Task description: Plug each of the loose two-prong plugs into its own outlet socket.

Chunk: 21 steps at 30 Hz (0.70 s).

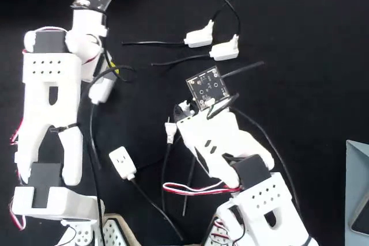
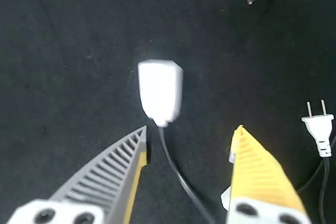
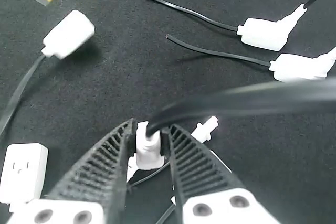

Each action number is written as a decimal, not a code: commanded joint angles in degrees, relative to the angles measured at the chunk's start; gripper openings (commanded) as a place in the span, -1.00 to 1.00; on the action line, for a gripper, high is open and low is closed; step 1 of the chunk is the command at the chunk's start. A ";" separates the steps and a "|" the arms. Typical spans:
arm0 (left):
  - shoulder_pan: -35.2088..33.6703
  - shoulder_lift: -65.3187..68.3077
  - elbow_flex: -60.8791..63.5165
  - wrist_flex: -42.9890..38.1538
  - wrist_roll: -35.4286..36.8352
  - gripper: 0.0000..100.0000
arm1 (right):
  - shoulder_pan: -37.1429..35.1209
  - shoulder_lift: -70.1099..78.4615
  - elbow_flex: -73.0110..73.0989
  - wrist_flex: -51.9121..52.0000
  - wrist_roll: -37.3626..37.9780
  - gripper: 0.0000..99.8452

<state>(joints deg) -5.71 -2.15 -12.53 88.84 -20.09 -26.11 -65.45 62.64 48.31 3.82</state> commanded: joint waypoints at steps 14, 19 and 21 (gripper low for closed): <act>-2.95 -2.20 28.35 -28.57 0.79 -0.49 | -0.70 -0.48 2.95 -5.54 0.62 -0.98; -1.36 0.18 31.25 -37.10 4.31 -0.49 | -0.70 -0.48 2.95 -5.54 0.62 -0.98; -0.75 3.78 29.49 -37.71 4.31 -0.49 | -0.70 -0.48 3.03 -5.54 0.62 -0.98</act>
<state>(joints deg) -7.74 -0.48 18.95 53.49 -16.75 -26.11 -65.45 65.98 44.00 3.82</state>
